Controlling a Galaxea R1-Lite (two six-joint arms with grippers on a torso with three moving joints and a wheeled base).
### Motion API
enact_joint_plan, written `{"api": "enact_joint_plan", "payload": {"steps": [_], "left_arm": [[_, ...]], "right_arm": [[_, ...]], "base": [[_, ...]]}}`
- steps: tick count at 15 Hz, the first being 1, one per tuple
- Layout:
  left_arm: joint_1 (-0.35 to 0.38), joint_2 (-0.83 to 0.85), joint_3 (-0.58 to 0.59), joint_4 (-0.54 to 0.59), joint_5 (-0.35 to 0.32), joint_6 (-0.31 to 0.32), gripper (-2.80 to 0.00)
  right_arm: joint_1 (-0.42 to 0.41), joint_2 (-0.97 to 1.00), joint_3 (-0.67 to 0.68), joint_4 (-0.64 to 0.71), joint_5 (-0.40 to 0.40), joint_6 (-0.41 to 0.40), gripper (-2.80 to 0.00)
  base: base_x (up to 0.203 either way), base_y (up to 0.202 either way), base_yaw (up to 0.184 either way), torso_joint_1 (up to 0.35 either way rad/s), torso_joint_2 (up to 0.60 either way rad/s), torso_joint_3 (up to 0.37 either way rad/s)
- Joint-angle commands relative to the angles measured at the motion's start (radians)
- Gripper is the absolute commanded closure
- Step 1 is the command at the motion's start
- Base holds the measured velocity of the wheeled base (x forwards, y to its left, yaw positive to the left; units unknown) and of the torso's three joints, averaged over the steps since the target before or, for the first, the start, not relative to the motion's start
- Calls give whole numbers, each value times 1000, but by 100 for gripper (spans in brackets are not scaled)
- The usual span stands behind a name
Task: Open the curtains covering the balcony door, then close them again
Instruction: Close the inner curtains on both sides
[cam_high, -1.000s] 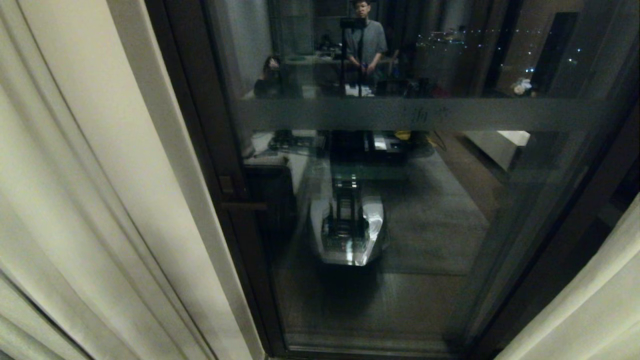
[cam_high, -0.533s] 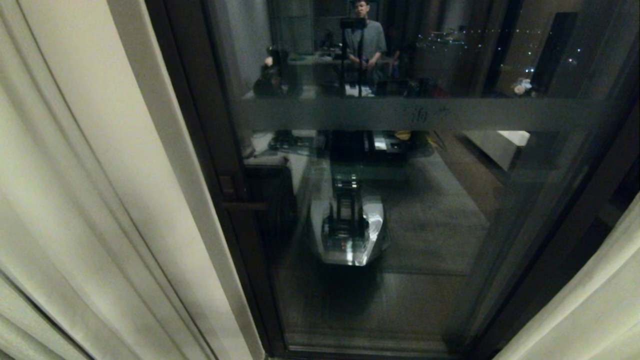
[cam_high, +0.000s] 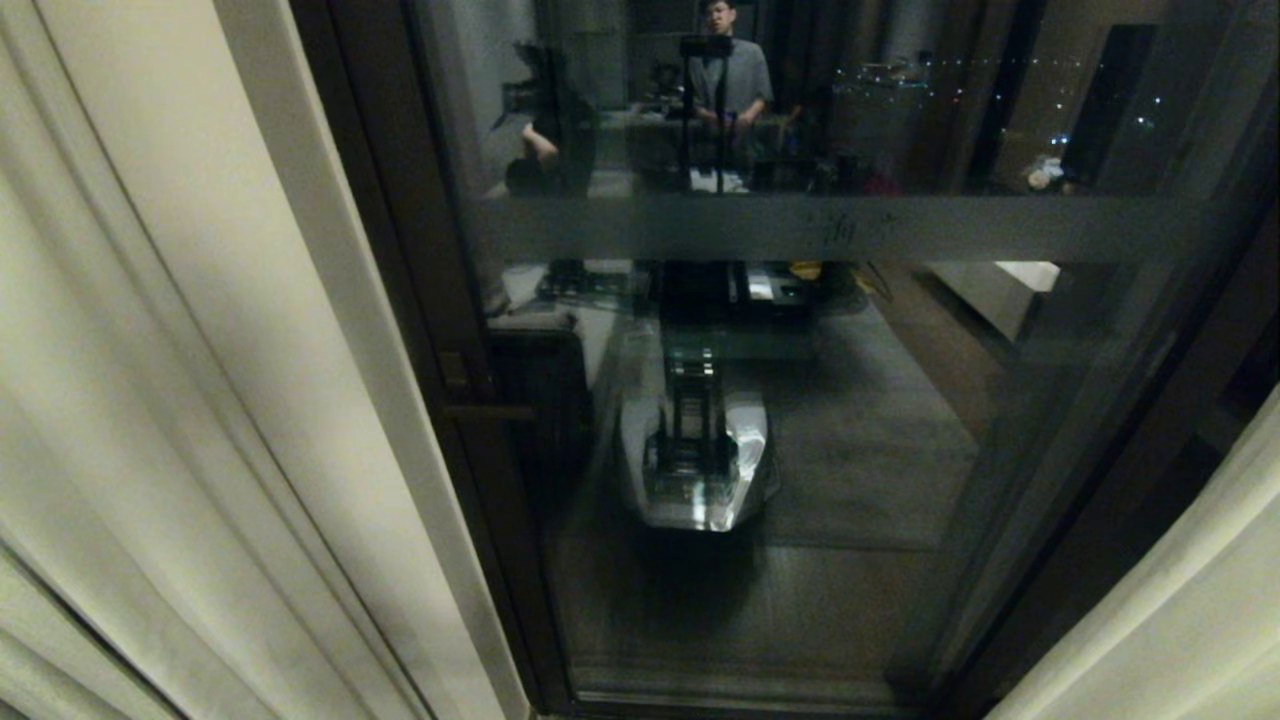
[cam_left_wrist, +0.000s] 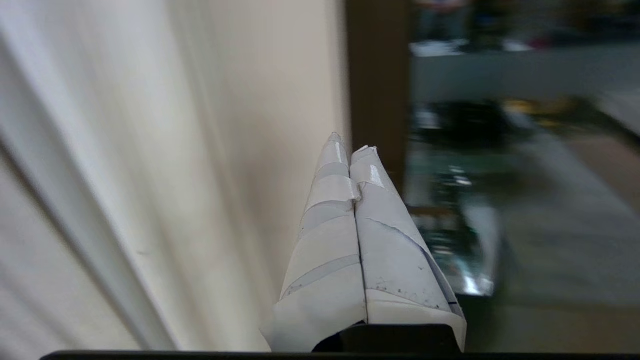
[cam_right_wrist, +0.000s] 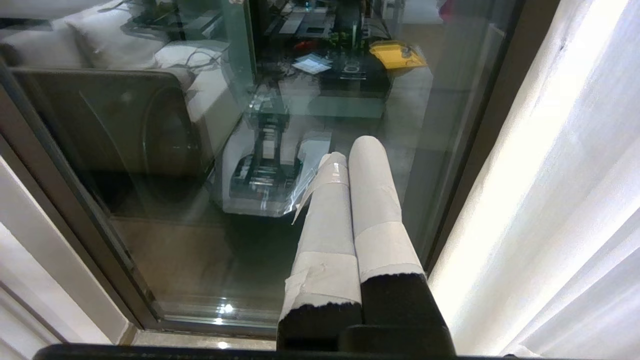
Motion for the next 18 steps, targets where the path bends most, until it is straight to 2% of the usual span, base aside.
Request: {"api": "enact_joint_plan", "payload": {"steps": [1, 4, 5, 10, 12, 13, 16, 18], "left_arm": [[22, 139, -72, 1, 75, 1, 0], [62, 242, -138, -10, 215, -1, 0], [103, 277, -158, -28, 247, -1, 0], [372, 429, -250, -57, 268, -2, 0], [449, 494, -277, -58, 256, -11, 0], [478, 523, -295, -59, 252, -23, -280], [550, 594, -341, -59, 245, -41, -280], [597, 629, -365, -59, 214, -46, -280]], "right_arm": [[0, 0, 0, -1, 0, 0, 0], [0, 0, 0, -1, 0, 0, 0], [0, 0, 0, -1, 0, 0, 0], [0, 0, 0, -1, 0, 0, 0], [0, 0, 0, -1, 0, 0, 0], [0, 0, 0, -1, 0, 0, 0], [0, 0, 0, -1, 0, 0, 0], [0, 0, 0, -1, 0, 0, 0]], "base": [[0, 0, 0, 0, 0, 0], [0, 0, 0, 0, 0, 0], [0, 0, 0, 0, 0, 0], [0, 0, 0, 0, 0, 0], [0, 0, 0, 0, 0, 0], [0, 0, 0, 0, 0, 0], [0, 0, 0, 0, 0, 0], [0, 0, 0, 0, 0, 0]]}}
